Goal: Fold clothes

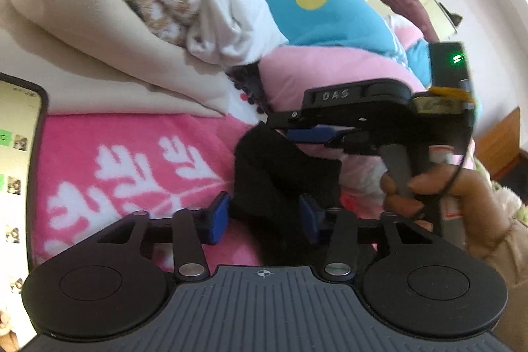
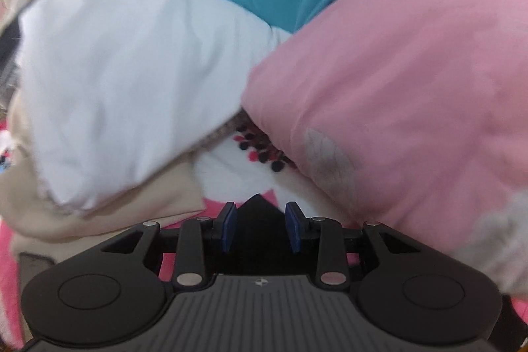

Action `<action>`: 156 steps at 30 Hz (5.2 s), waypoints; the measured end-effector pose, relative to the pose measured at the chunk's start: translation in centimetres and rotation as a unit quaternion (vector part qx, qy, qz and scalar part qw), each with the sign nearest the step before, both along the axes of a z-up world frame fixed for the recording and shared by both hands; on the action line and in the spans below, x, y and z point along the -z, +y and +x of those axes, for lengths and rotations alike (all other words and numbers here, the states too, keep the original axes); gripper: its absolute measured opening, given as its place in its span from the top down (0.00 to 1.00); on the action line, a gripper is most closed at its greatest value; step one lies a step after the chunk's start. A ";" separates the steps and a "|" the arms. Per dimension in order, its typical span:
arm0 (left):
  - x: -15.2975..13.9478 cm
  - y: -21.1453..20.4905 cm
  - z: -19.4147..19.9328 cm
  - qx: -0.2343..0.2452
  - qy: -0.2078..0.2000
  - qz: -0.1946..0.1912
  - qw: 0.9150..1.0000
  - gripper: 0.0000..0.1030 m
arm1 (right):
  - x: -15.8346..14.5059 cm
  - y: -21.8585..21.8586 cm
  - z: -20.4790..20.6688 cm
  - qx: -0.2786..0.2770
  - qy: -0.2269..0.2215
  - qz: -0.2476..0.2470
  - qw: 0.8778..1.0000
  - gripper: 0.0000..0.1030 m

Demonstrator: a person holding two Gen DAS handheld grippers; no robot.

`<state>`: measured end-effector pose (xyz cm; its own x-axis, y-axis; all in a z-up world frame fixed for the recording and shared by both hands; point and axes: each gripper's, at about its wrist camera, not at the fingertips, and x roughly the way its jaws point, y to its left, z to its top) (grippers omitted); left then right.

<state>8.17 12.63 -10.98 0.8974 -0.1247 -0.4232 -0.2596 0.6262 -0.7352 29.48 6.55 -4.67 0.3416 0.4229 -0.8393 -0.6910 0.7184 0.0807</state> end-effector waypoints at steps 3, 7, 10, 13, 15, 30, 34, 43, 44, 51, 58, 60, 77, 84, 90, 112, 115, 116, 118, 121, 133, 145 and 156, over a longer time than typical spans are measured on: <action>0.3 0.3 0.0 -0.005 -0.001 -0.004 1.000 0.80 | 1.1 0.8 1.6 0.002 0.024 -0.014 1.000 0.59; 0.4 0.4 0.2 0.000 0.000 -0.001 1.000 0.88 | 2.6 1.3 2.7 0.005 0.053 -0.030 0.998 0.60; 0.3 0.4 0.0 0.003 -0.007 0.006 1.000 0.93 | 2.5 1.6 2.2 -0.014 0.046 -0.031 0.998 0.74; -0.2 0.3 -0.5 -0.001 -0.021 0.019 1.000 0.94 | 1.8 1.7 1.5 -0.031 0.033 -0.013 0.999 0.98; -0.8 0.3 -1.0 -0.009 -0.034 0.031 0.999 0.95 | 0.7 1.9 0.9 -0.045 0.010 0.013 0.999 0.98; -0.9 1.1 -2.6 -0.045 -0.009 0.066 0.997 0.95 | 3.5 5.4 0.2 -0.080 -0.027 0.054 0.995 0.98; -0.9 1.0 -3.1 -0.063 0.022 0.064 0.996 0.93 | 2.4 4.5 -0.2 -0.068 -0.038 0.059 0.995 0.91; -3.7 -0.5 -5.7 -0.106 0.001 0.113 0.988 0.63 | -7.3 -6.9 -4.1 -0.005 -0.113 0.121 0.986 0.62; -4.0 -0.8 -5.9 -0.107 -0.003 0.119 0.987 0.63 | -8.3 -9.0 -4.7 0.013 -0.120 0.131 0.984 0.62; -3.6 -4.8 -0.6 0.022 0.010 0.171 0.985 0.62 | -7.6 -17.2 -6.0 0.110 -0.113 0.121 0.980 0.66; -1.2 -4.1 0.4 0.021 0.043 0.167 0.985 0.62 | 0.2 -13.1 -4.0 0.093 -0.058 0.075 0.991 0.70; -1.2 -4.0 0.4 0.021 0.043 0.165 0.985 0.62 | 2.4 -11.1 -2.1 0.093 -0.043 0.063 0.993 0.71; -2.1 -4.0 0.2 0.012 0.036 0.167 0.985 0.62 | -2.2 -23.5 -6.2 0.231 -0.094 0.134 0.959 0.70; -4.9 -6.3 0.4 0.021 0.020 0.204 0.979 0.61 | -4.0 -37.4 -13.8 0.327 -0.098 0.136 0.930 0.70; -6.0 -13.7 4.3 0.140 0.023 0.219 0.966 0.61 | -1.7 -45.8 -18.6 0.404 -0.091 0.164 0.895 0.70; 0.6 -36.3 8.1 0.373 -0.022 0.263 0.890 0.59 | 1.4 -51.7 -17.5 0.395 -0.188 0.023 0.899 0.42; 0.8 -36.0 8.3 0.372 -0.025 0.247 0.894 0.59 | 2.9 -52.1 -16.0 0.405 -0.173 0.009 0.898 0.54; 0.9 -35.8 8.3 0.372 -0.026 0.242 0.896 0.59 | 3.2 -52.8 -15.8 0.414 -0.164 0.023 0.895 0.75; 1.1 -35.6 8.5 0.371 -0.027 0.231 0.899 0.59 | 3.2 -54.8 -16.5 0.445 -0.150 0.082 0.879 0.95; 1.1 -35.5 8.5 0.371 -0.028 0.228 0.900 0.59 | 2.5 -58.3 -20.1 0.511 -0.164 0.173 0.826 0.95; 1.4 -35.1 8.5 0.369 -0.034 0.211 0.905 0.59 | 2.9 -61.4 -22.3 0.536 -0.136 0.247 0.796 0.76; 1.6 -34.5 8.6 0.368 -0.038 0.190 0.910 0.59 | 3.4 -59.8 -19.3 0.528 -0.125 0.260 0.799 0.99; 1.6 -34.3 8.7 0.367 -0.037 0.184 0.911 0.59 | 7.4 -67.9 -29.6 0.692 -0.121 0.383 0.600 0.99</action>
<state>16.86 -21.66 -12.61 0.6577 -0.5639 -0.4995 0.3697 0.8193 -0.4382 -0.09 -61.34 -12.03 0.8831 -0.1763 -0.4348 0.4663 0.4333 0.7713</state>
